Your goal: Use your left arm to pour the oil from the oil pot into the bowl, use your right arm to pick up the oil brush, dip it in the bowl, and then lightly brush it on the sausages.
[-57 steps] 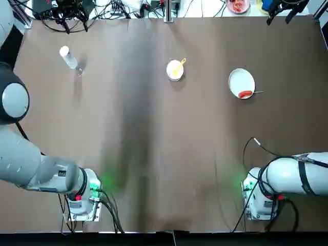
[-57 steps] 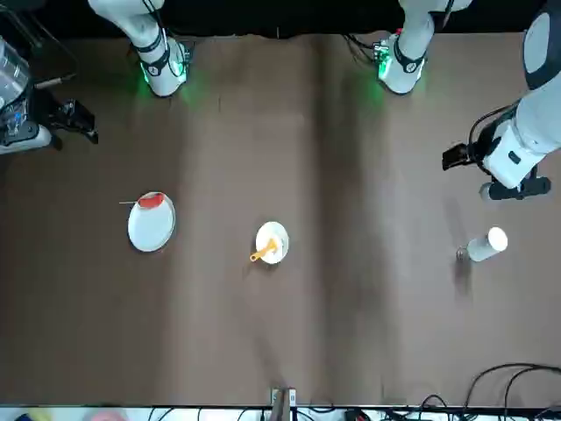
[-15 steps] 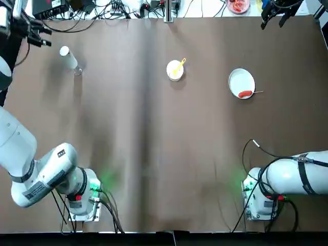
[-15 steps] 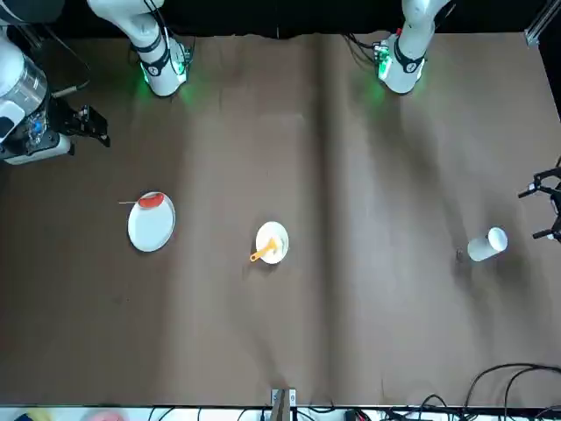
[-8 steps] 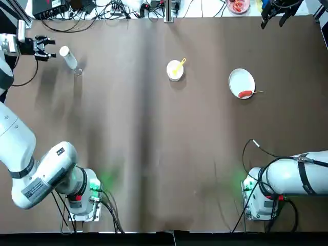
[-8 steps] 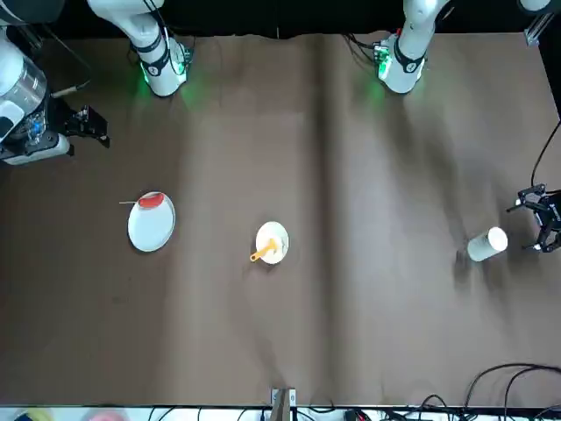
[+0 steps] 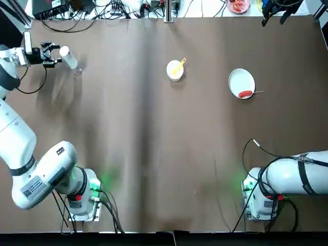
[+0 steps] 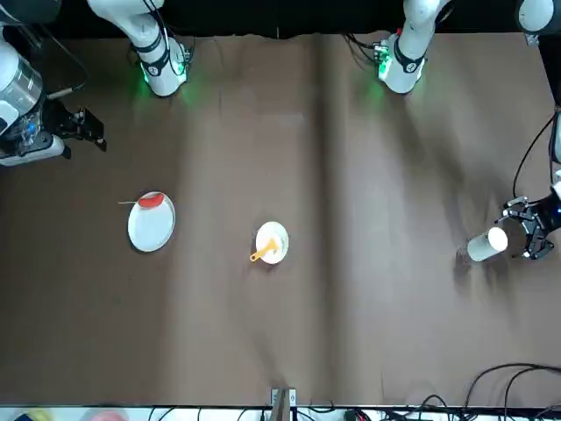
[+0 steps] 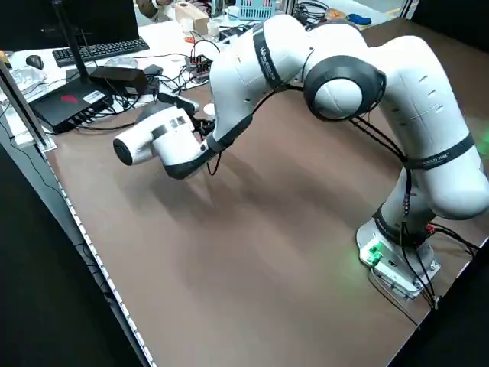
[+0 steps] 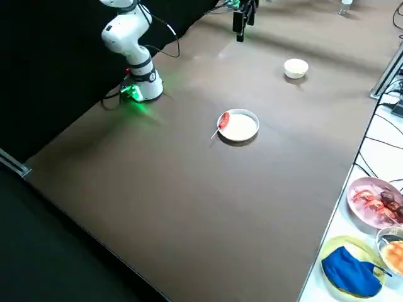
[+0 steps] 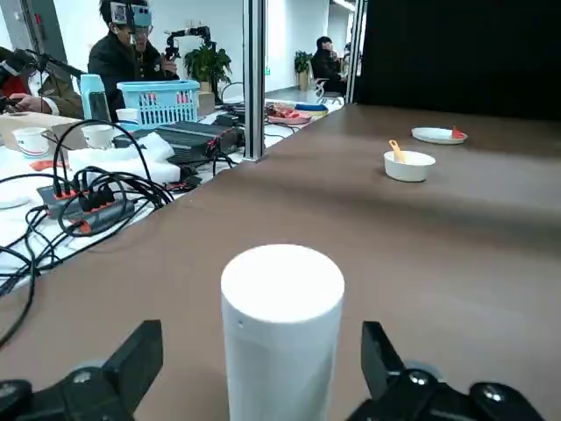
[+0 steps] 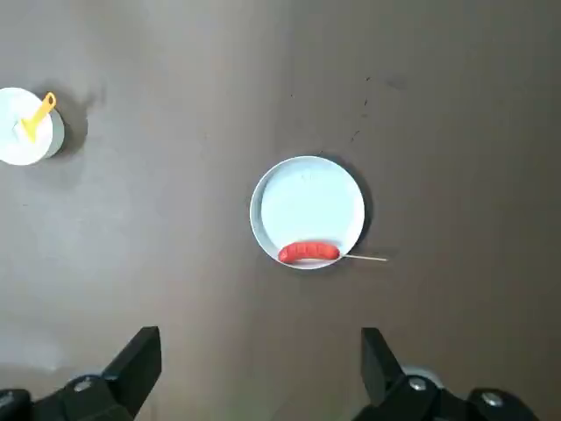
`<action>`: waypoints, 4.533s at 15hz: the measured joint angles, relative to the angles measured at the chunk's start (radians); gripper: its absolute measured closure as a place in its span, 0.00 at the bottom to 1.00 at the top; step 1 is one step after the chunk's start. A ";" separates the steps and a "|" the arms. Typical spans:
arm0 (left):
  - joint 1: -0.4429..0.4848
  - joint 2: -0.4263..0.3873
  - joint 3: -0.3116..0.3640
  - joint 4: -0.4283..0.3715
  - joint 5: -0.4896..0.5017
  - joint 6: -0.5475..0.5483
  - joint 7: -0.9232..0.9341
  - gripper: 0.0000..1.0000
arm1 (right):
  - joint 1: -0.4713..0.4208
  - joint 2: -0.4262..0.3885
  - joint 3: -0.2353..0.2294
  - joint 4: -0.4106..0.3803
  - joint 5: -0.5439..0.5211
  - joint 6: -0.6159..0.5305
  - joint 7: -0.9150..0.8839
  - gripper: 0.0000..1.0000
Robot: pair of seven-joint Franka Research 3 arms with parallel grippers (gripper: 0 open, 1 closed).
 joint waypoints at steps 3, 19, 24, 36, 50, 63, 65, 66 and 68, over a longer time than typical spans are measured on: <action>0.000 0.032 -0.001 0.000 -0.001 -0.001 0.004 0.00 | 0.007 0.000 0.007 0.000 0.000 0.000 0.002 0.00; -0.094 0.169 -0.007 0.002 -0.154 0.027 0.044 0.00 | 0.014 0.000 0.010 0.000 0.000 -0.002 0.006 0.00; -0.088 0.166 -0.006 0.021 -0.156 0.043 0.038 0.01 | 0.015 0.000 0.010 0.000 0.000 -0.003 0.006 0.00; -0.132 0.140 -0.006 0.026 -0.142 0.067 -0.087 0.42 | 0.015 0.000 0.008 -0.001 0.000 -0.032 0.006 0.00; -0.493 -0.079 -0.010 0.032 0.052 0.209 -0.457 0.43 | 0.028 0.000 0.010 0.000 0.000 -0.025 0.006 0.00; -1.022 -0.131 -0.009 0.030 0.208 0.686 -0.995 0.44 | 0.034 0.000 0.010 0.000 0.000 -0.026 0.006 0.00; -1.087 -0.131 -0.008 0.025 0.266 0.736 -1.107 0.44 | 0.034 0.000 0.010 0.000 0.000 -0.027 0.006 0.00; -1.113 -0.131 -0.006 0.022 0.302 0.750 -1.153 0.44 | 0.034 0.000 0.010 0.000 0.000 -0.027 0.006 0.00; -1.164 -0.130 -0.002 0.015 0.431 0.760 -1.270 0.44 | 0.032 0.000 0.008 0.000 0.000 -0.029 0.006 0.00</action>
